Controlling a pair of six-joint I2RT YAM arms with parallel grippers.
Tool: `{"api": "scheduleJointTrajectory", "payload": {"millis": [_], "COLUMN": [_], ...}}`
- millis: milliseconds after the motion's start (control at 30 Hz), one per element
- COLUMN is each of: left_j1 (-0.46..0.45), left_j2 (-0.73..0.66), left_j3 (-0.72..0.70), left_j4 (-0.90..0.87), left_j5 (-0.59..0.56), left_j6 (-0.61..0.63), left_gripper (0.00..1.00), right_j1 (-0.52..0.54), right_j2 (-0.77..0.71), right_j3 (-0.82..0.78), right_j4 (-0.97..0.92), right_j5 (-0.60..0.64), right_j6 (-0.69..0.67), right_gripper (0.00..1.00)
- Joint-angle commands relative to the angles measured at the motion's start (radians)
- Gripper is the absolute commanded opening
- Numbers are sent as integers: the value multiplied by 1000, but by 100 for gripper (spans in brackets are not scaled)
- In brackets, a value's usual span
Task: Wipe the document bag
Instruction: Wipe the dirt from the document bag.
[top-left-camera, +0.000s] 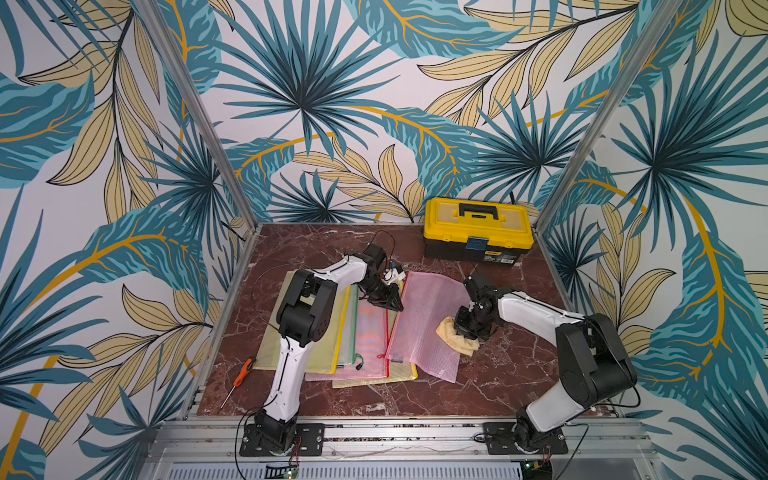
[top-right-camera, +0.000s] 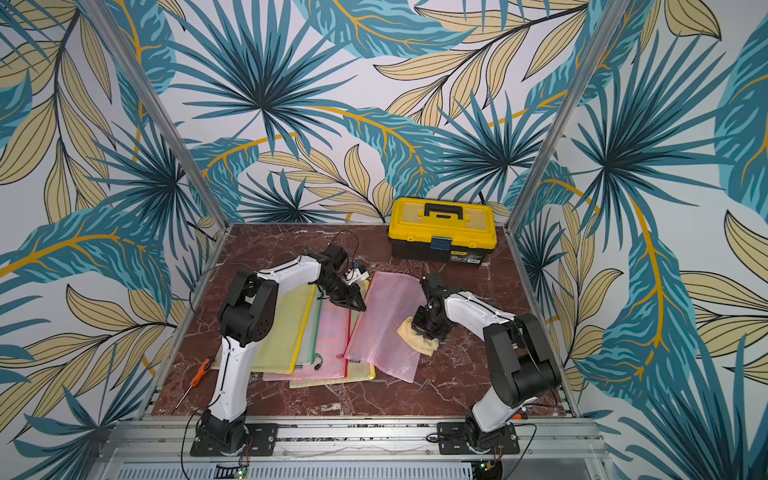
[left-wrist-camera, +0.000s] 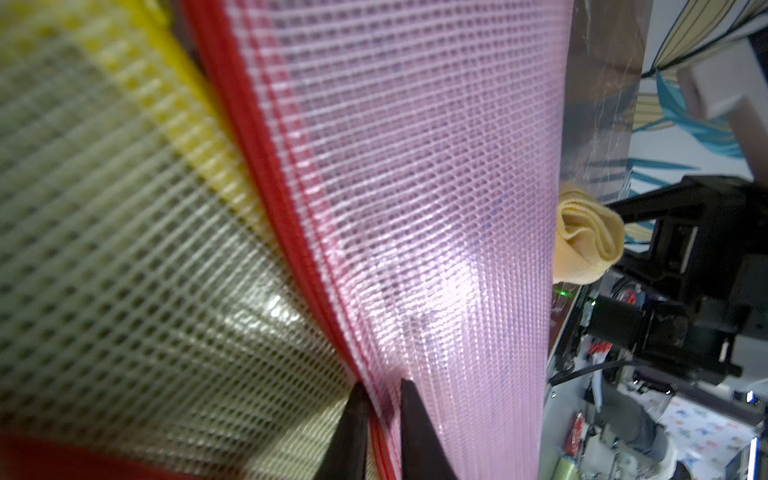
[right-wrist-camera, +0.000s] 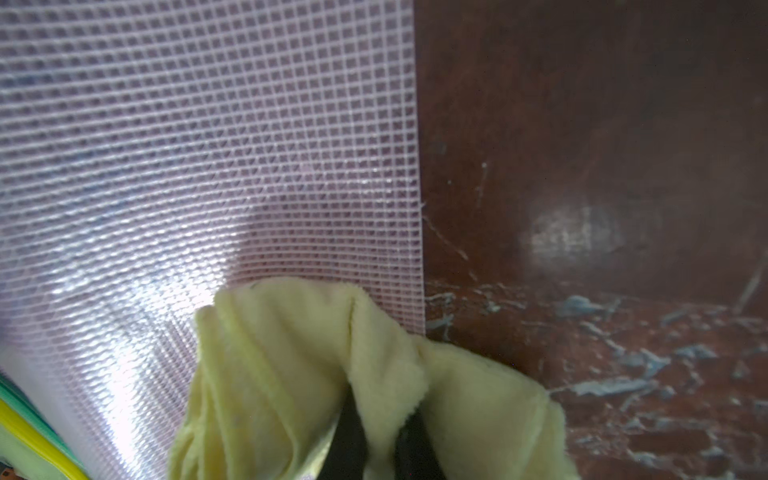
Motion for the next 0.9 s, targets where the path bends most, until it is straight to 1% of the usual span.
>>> {"api": "scheduleJointTrajectory", "payload": {"millis": [0, 33, 200, 300, 367, 467, 567, 633, 700, 867], "left_j1": [-5, -8, -48, -71, -98, -154, -206, -232, -247, -259], "left_j2": [-78, -84, -118, -139, -152, -154, -162, -163, -162, -175], "left_j3": [-14, -18, -53, -96, -121, -123, -133, -141, -149, -179], "left_j4": [2, 3, 8, 51, 88, 94, 103, 116, 128, 142], "left_j5": [-31, -38, -139, -196, -215, -293, -353, -371, -371, -371], "left_j6": [-25, -30, -98, -197, -277, -377, -447, -473, -484, -491], "left_gripper": [4, 0, 0, 0, 0, 0, 0, 0, 0, 0], "right_j1": [3, 2, 5, 18, 41, 81, 93, 99, 111, 114], "right_j2": [-31, -46, -132, -162, -120, -16, 90, 152, 209, 326], "right_j3": [-5, -1, 75, 119, 156, 204, 244, 284, 346, 466], "right_j4": [-87, -99, -201, -195, -180, -136, -67, -43, -57, -65], "right_j5": [55, 63, 114, 102, 88, 78, 35, 32, 45, 63], "right_j6": [-31, -35, -41, -31, -22, -14, 2, -3, -20, -34], "right_gripper": [0, 0, 0, 0, 0, 0, 0, 0, 0, 0]}}
